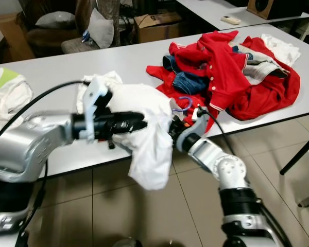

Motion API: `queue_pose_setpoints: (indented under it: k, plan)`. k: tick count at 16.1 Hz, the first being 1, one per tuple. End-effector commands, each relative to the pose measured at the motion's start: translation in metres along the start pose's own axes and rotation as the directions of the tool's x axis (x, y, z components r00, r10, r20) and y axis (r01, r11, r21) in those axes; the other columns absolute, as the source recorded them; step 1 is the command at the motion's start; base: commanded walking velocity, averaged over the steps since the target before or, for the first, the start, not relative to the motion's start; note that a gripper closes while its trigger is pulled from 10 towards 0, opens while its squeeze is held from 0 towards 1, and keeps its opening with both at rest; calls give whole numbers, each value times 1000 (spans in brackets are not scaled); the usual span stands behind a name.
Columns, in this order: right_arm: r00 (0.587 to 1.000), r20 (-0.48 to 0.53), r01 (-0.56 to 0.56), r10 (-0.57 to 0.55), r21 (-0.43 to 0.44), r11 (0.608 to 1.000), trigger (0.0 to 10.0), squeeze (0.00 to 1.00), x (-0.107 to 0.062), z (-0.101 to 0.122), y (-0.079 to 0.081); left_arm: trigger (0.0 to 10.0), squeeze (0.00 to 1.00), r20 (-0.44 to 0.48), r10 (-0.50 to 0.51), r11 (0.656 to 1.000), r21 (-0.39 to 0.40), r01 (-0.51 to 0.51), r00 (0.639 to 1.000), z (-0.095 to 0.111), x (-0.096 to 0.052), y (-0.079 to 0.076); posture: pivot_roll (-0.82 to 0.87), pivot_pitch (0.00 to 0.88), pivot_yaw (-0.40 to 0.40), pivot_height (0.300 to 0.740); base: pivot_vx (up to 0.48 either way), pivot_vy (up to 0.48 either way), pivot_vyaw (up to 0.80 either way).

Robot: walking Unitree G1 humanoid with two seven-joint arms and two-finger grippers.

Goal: Hang hanger

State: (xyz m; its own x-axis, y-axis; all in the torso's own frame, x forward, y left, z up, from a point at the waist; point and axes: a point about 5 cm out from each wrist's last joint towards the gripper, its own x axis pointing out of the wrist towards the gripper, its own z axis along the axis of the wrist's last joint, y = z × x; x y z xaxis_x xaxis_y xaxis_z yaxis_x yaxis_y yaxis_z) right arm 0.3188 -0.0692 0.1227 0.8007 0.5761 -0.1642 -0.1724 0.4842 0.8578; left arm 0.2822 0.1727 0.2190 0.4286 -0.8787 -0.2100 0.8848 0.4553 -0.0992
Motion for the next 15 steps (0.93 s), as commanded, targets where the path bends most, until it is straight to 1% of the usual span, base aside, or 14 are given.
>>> queue_pose_setpoints:
  k: [1,2,3,4,5,6,7,9,10,11,12,13,14,15]
  plan:
    - [999,-25,-48,46,-72,996,10000,0,-4,0,9,10000,1000,68,86,996,7,-86,994,9,-14,5,-21,0,61,740,0,0,0]
    - [995,-41,-92,88,-121,988,10000,0,-12,2,13,10000,1000,123,164,986,-27,-162,979,9,-24,9,-20,0,59,740,0,0,0]
    - [990,-64,-136,127,-163,977,10000,0,-21,2,17,10000,1000,144,246,969,-65,-239,958,3,-34,12,-19,0,52,740,0,0,800]
    - [981,-115,-181,155,-270,946,10000,0,-35,1,20,10000,1000,118,352,935,-93,-343,929,-15,-45,11,-13,0,45,740,0,0,800]
    - [977,-145,-196,157,-322,926,10000,0,-42,-1,20,10000,1000,93,395,916,-108,-385,914,-25,-48,8,-10,0,43,740,0,0,800]
    - [972,-185,-209,142,-422,882,10000,0,-52,-3,19,10000,1000,75,445,892,-133,-433,893,-43,-49,-1,-6,0,36,740,0,0,800]
    - [973,-194,-204,123,-489,848,10000,0,-59,-3,19,10000,1000,68,489,865,-163,-474,870,-56,-47,-9,-4,0,33,740,0,0,800]
    - [975,-195,-203,110,-565,800,10000,0,-69,-3,21,10000,1000,37,541,832,-171,-528,840,-77,-40,-23,-3,0,31,740,0,0,800]
    - [976,-191,-200,107,-583,787,10000,0,-72,-4,22,10000,1000,31,566,812,-190,-551,824,-85,-37,-27,-4,0,24,740,0,0,800]
    - [976,-184,-206,114,-623,755,10000,0,-77,-6,25,10000,1000,41,592,792,-212,-572,805,-93,-30,-34,0,0,20,740,0,0,800]
    - [978,-166,-202,124,-622,757,10000,0,-81,-10,26,10000,1000,45,603,783,-228,-579,797,-98,-21,-41,1,0,27,740,0,0,800]
    - [979,-164,-200,125,-614,764,10000,0,-82,-12,25,10000,1000,40,600,785,-225,-578,799,-99,-18,-43,1,0,27,740,0,0,800]
    - [980,-164,-189,110,-621,761,10000,0,-83,-15,23,10000,1000,20,611,777,-210,-594,792,-105,-13,-46,1,0,27,740,0,0,800]
    - [982,-169,-171,79,-642,747,10000,0,-86,-20,19,10000,1000,1,601,785,-187,-590,799,-110,-9,-51,-3,0,32,740,0,0,800]
